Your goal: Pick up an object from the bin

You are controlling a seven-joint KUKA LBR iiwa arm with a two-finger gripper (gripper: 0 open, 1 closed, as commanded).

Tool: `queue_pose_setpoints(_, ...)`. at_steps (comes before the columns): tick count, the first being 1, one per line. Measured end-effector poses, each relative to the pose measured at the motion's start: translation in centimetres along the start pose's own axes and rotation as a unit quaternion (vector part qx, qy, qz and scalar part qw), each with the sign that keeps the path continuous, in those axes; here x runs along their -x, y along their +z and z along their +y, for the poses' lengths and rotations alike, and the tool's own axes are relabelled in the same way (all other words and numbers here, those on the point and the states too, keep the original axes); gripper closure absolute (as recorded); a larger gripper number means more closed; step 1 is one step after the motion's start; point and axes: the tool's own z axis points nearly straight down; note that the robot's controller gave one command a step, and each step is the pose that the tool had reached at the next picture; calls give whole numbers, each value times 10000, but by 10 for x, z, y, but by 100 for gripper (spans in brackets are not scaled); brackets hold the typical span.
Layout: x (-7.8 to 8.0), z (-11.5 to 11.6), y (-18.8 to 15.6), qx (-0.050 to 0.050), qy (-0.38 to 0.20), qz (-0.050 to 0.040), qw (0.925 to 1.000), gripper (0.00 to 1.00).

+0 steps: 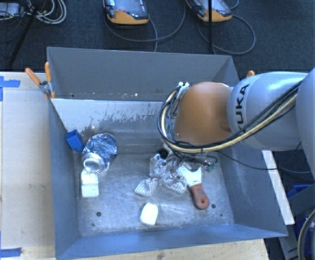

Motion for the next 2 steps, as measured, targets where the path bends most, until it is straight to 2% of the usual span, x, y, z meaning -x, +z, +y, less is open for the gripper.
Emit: queue_pose_setpoints(2, -1, 0, -31, -45, 4, -47, 10000, 100)
